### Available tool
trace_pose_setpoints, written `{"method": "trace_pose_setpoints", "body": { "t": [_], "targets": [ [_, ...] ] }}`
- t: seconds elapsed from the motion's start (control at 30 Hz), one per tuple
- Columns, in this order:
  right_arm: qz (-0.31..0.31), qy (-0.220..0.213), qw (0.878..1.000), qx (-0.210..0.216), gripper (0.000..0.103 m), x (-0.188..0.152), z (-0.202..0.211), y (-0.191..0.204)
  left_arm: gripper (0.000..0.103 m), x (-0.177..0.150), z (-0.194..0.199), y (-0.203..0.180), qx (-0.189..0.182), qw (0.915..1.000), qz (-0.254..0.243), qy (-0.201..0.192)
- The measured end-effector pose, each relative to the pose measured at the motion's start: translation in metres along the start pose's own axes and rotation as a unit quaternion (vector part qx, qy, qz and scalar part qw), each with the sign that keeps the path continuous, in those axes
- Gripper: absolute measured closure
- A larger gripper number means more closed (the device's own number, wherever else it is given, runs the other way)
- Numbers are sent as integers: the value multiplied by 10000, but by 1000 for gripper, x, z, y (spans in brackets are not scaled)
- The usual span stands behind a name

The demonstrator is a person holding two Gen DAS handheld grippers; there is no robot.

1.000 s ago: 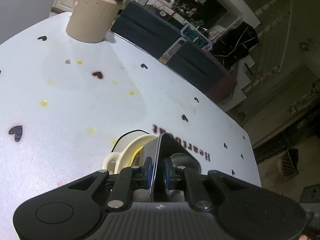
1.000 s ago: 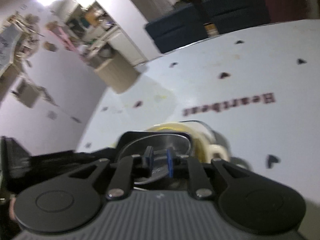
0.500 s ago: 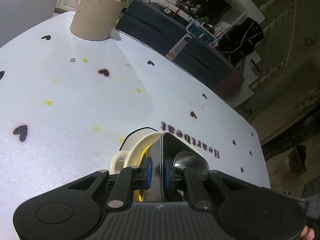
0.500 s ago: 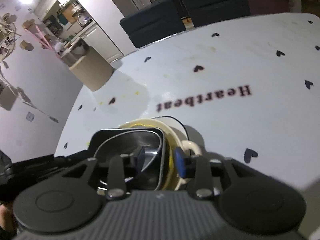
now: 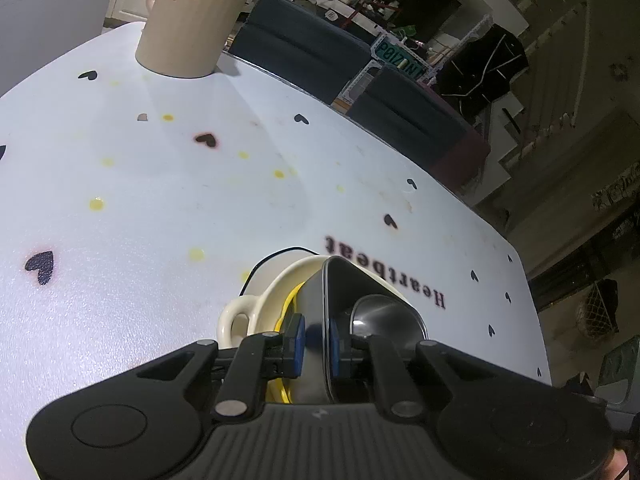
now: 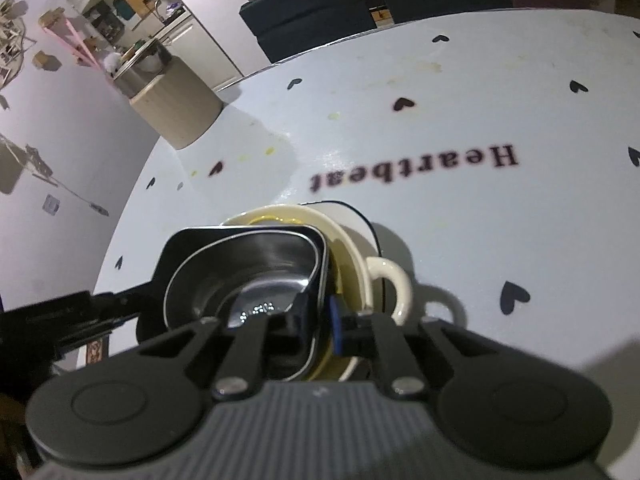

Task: Organize plates and bowls
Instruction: 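Lower the square tray into the lemon-print bowl inside the cream bowl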

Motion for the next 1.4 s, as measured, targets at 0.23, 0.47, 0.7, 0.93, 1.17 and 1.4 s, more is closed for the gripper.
{"method": "trace_pose_setpoints", "body": {
  "t": [0.23,0.47,0.7,0.93,1.17,1.4],
  "targets": [
    [-40,14,10000,80,96,4,-4,-5,86,-1,-1,-1,45,10000,-43,2],
    [-195,-145,9993,278,95,5,8,-6,89,-6,-13,1,191,9995,-101,224],
    [-201,-342,9974,597,95,10,21,-6,90,-9,-17,2,222,9993,-131,267],
    [-100,-195,9988,427,95,7,15,-4,90,-8,-13,1,205,9995,-108,200],
    [-123,2,9994,313,96,2,7,-4,90,-8,-5,1,135,9998,-80,132],
    [-110,30,9996,273,95,0,5,-3,90,-7,-5,1,101,9998,-61,149]
  ]
}}
Point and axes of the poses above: each gripper's, at about its wrist camera, not at the fingertips, and z roughly against the way its jaws point, y to its left, x to its top, the point moved 4 cm from there along -z, roughly the way its jaws point, and after that the axes turned 6 degrees about x, right-handed, at the moved point
